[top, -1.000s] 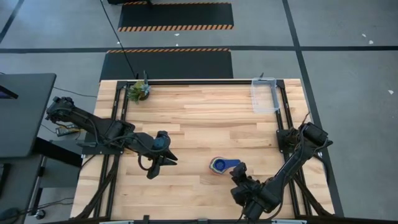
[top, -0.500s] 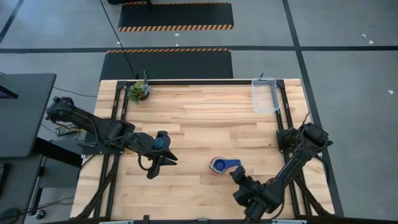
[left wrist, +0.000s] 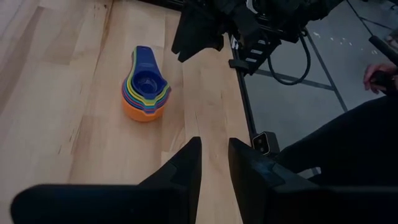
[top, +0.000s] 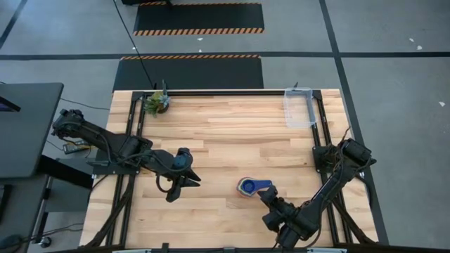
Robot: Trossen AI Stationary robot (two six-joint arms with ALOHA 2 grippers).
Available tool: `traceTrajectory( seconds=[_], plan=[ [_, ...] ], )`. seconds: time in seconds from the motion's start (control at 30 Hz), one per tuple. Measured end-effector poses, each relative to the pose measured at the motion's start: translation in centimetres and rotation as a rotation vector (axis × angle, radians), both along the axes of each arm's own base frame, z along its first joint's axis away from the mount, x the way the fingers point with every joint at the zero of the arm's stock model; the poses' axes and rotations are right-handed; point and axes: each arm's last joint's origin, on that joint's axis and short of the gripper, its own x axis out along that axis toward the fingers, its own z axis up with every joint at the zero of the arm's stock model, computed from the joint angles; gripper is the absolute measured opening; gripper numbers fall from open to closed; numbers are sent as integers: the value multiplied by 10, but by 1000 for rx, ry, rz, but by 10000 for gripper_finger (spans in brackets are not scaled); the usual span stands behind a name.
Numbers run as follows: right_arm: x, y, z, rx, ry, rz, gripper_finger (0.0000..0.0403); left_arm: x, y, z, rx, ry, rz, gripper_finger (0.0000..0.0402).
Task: Nest measuring cups in basket
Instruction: Put the stacked measuring cups into the bin
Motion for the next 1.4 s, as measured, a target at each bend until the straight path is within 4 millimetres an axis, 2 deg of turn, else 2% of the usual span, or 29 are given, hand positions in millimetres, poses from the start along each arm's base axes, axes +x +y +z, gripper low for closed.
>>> traceTrajectory(
  seconds=[0.67, 1.0, 1.2, 1.4],
  plan=[
    [14, -16, -19, 1, 58, 27, 216, 0, 0, 0, 0, 0, 0, 87],
    [22, -24, -19, -19, 142, 69, 216, 0, 0, 0, 0, 0, 0, 87],
    [28, -29, -19, -4, 133, 50, 216, 0, 0, 0, 0, 0, 0, 87],
    [25, -25, -18, 6, 97, 38, 216, 0, 0, 0, 0, 0, 0, 87]
  ],
)
